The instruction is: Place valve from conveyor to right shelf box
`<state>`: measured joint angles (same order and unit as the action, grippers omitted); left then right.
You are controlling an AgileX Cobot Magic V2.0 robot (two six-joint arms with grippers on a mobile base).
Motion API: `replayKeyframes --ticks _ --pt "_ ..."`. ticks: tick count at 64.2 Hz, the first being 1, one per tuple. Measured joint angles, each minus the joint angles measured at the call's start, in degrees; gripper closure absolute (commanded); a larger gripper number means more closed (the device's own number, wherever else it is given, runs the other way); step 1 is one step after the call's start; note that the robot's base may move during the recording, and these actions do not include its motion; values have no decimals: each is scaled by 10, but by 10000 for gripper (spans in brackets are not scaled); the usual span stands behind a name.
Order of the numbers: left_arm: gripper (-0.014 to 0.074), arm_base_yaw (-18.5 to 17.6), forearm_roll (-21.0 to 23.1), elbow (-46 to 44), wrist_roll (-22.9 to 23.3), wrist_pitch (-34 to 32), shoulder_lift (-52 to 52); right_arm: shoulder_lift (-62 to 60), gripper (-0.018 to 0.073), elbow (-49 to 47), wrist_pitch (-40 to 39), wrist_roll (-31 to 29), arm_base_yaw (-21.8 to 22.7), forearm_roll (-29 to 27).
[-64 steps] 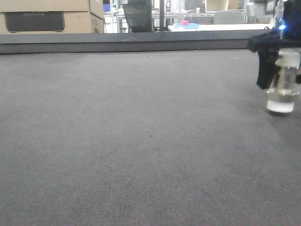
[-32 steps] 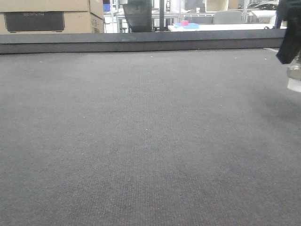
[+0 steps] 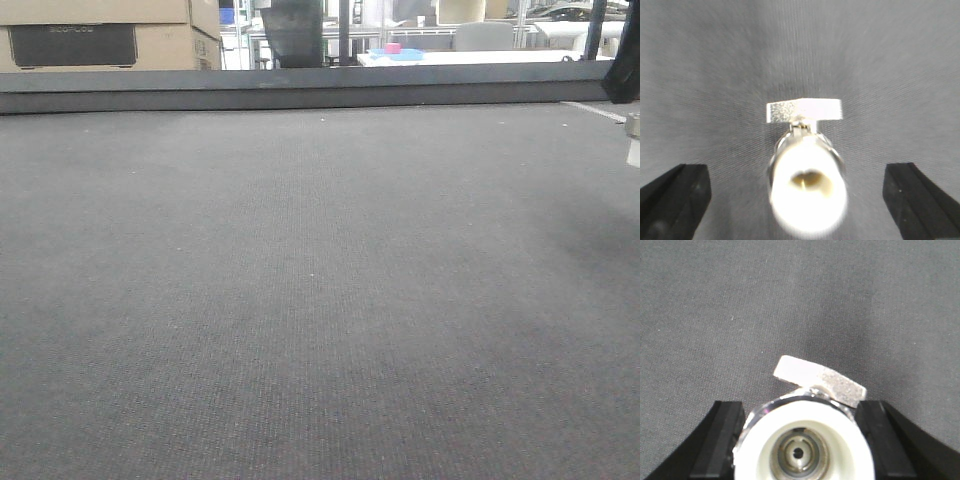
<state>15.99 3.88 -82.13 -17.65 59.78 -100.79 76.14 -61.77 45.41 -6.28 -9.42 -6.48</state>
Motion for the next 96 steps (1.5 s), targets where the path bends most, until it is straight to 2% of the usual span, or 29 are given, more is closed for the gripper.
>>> replayKeyframes --ticks 20,27,29,34,36,37,41,42,50,58,69,77,84,96 --pt "-3 0 0 0 -1 -14 -54 0 715 2 0 0 0 -1" --pt "48 0 0 0 -1 -20 -54 0 715 2 0 -1 0 -1" --pt "101 0 0 0 -1 -20 -54 0 715 2 0 -1 0 -1" --pt "297 0 0 0 -1 -20 -54 0 715 2 0 -1 0 -1" --pt "392 0 0 -1 -1 -20 -54 0 715 2 0 -1 0 -1" --pt "470 0 0 -2 -1 -18 -54 0 715 2 0 -1 0 -1" --pt "693 0 2 -5 -3 -16 -54 0 715 2 0 -1 0 -1" --pt "704 0 2 -6 -3 -15 -54 0 715 2 0 -1 0 -1" --pt "708 0 -1 -8 3 -3 -43 0 715 2 -1 -1 0 -1" --pt "708 -6 -3 -9 29 4 -8 0 715 3 -2 -1 2 -1" --pt "708 -45 -9 20 50 -5 68 0 715 17 -20 -1 27 -3" --pt "708 -87 -6 77 67 -45 140 -1 715 42 -34 -1 41 -1" --pt "708 -119 9 158 72 -108 231 -11 715 73 -49 -1 42 -1" --pt "708 -130 37 270 74 -192 372 -72 715 114 -60 -1 42 -1"
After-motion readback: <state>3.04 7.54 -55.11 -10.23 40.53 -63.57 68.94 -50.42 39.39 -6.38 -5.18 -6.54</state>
